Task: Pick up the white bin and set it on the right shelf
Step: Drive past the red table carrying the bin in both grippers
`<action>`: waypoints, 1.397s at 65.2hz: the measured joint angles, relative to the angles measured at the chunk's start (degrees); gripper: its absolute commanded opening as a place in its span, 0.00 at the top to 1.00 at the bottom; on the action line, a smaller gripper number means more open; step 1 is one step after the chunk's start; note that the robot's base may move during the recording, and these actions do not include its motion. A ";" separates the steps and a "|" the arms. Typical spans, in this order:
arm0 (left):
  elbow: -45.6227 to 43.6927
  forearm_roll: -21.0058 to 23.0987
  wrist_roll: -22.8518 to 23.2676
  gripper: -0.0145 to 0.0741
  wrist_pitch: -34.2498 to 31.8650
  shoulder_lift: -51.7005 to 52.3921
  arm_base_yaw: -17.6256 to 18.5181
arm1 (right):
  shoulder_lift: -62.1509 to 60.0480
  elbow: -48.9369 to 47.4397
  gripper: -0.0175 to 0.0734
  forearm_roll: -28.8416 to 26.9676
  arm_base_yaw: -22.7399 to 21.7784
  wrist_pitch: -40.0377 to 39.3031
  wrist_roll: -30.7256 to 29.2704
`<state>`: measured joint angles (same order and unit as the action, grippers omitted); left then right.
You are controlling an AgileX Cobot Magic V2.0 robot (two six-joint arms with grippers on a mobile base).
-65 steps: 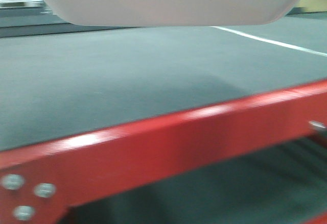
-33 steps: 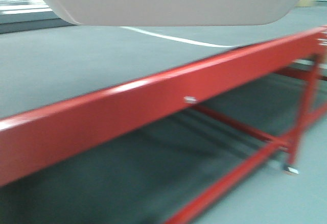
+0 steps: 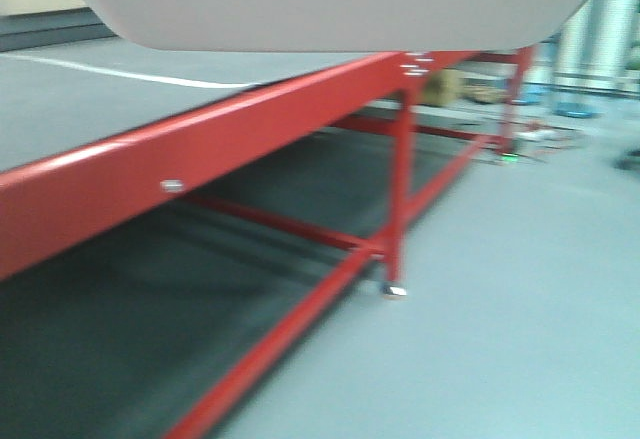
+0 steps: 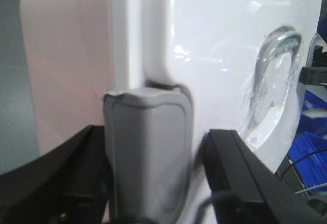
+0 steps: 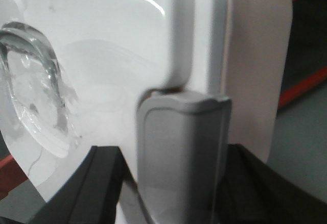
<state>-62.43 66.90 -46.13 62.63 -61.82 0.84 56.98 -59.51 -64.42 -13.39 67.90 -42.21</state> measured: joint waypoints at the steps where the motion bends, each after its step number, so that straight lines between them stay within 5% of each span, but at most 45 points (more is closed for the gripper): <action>1: 0.00 0.00 0.00 0.54 0.00 0.00 0.00 | 0.00 0.00 0.34 0.00 0.00 0.00 0.00; 91: 0.00 0.00 0.00 0.54 0.00 0.00 0.00 | -0.09 0.00 0.34 0.00 0.00 0.00 0.00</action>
<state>-62.43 66.90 -46.13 62.63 -61.82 0.84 56.89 -59.51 -64.42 -13.39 67.90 -42.21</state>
